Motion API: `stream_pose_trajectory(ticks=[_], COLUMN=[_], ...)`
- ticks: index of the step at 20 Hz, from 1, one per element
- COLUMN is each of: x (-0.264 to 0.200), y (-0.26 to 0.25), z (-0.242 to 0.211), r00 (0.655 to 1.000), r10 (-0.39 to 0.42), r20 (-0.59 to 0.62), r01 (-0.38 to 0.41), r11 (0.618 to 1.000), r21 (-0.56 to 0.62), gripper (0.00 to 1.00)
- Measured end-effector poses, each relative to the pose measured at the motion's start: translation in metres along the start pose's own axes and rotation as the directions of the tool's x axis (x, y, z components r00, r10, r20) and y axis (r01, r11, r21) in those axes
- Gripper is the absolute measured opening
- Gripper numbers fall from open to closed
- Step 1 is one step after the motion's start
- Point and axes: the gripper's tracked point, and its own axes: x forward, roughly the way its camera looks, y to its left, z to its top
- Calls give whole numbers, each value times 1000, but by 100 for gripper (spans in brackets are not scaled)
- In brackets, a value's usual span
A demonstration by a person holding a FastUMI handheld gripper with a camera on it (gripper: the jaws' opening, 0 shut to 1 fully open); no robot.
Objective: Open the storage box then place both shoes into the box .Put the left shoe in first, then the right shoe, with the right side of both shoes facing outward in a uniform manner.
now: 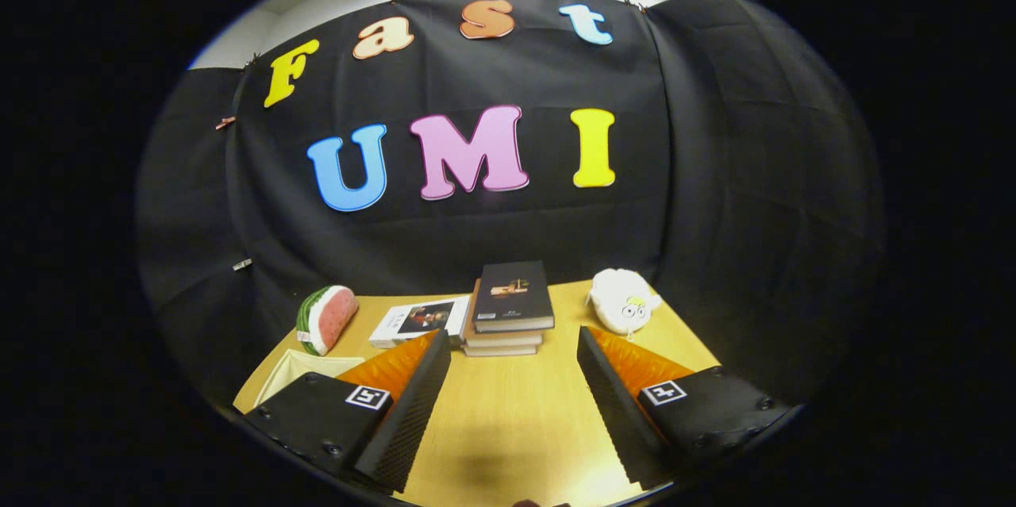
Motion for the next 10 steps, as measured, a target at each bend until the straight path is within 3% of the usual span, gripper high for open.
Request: stream_pose_trajectory(ticks=[5,10], x=[-15,-21], y=[-26,-22], z=[54,75], r00=[989,976], r10=[-14,20], r20=[145,218], r01=[28,14], r11=[995,988], r21=[-94,-155], gripper=[99,98])
